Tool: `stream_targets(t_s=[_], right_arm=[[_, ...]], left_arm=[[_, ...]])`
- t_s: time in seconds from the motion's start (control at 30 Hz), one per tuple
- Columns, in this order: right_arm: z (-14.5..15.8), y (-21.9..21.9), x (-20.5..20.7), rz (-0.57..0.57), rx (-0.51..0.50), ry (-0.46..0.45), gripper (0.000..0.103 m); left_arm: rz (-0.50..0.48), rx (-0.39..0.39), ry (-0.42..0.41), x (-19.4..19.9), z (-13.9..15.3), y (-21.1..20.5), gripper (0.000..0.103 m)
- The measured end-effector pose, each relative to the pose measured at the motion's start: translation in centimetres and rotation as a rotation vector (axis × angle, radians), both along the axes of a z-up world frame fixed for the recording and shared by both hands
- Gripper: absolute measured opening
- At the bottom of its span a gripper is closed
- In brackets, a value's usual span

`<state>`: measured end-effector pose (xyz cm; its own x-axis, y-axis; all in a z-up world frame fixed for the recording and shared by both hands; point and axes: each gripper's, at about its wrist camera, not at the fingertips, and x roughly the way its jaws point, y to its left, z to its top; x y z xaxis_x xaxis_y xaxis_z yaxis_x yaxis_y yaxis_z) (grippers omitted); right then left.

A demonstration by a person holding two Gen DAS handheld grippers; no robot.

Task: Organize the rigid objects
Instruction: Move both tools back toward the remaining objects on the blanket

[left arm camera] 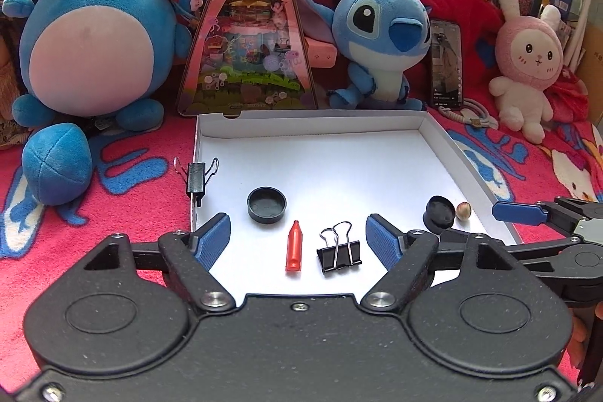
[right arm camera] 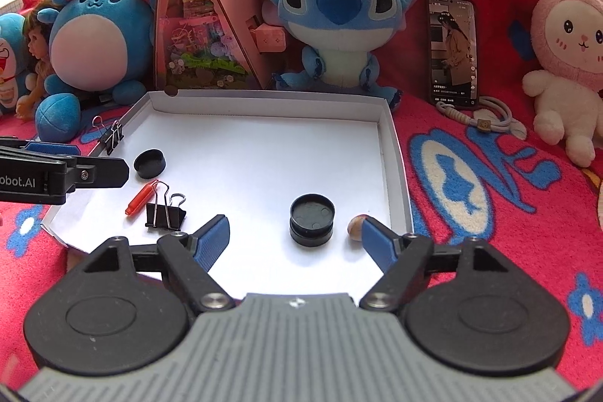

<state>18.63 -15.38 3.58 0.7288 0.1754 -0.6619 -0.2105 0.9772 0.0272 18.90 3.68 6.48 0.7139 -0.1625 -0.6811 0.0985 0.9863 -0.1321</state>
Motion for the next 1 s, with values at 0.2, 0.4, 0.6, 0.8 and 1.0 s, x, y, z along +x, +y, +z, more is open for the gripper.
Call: stream_targets(t_s=[0.2, 0.4, 0.6, 0.8, 1.0], right_arm=[[0.3, -0.1, -1.7, 0.012, 0.004, -0.027, 0.088], [0.5, -0.3, -3.8, 0.029, -0.013, -0.068, 0.091], [0.4, -1.0, -5.7, 0.039, -0.019, -0.1, 0.093], [0.2, -1.5, -7.5, 0.054, -0.039, -0.134, 0.096], [-0.2, -1.6, -9.1, 0.069, -0.061, -0.159, 0.099]], left_arm=[[-0.033, -0.012, -0.031, -2.4, 0.2, -1.3, 0.079], [-0.063, -0.03, -0.043, -4.4, 0.0, -2.6, 0.079], [-0.079, -0.05, -0.044, -6.5, -0.6, -3.2, 0.079], [-0.083, -0.035, -0.063, -8.2, -0.6, -3.5, 0.08], [-0.073, -0.013, -0.063, -9.9, -1.1, -3.2, 0.08]])
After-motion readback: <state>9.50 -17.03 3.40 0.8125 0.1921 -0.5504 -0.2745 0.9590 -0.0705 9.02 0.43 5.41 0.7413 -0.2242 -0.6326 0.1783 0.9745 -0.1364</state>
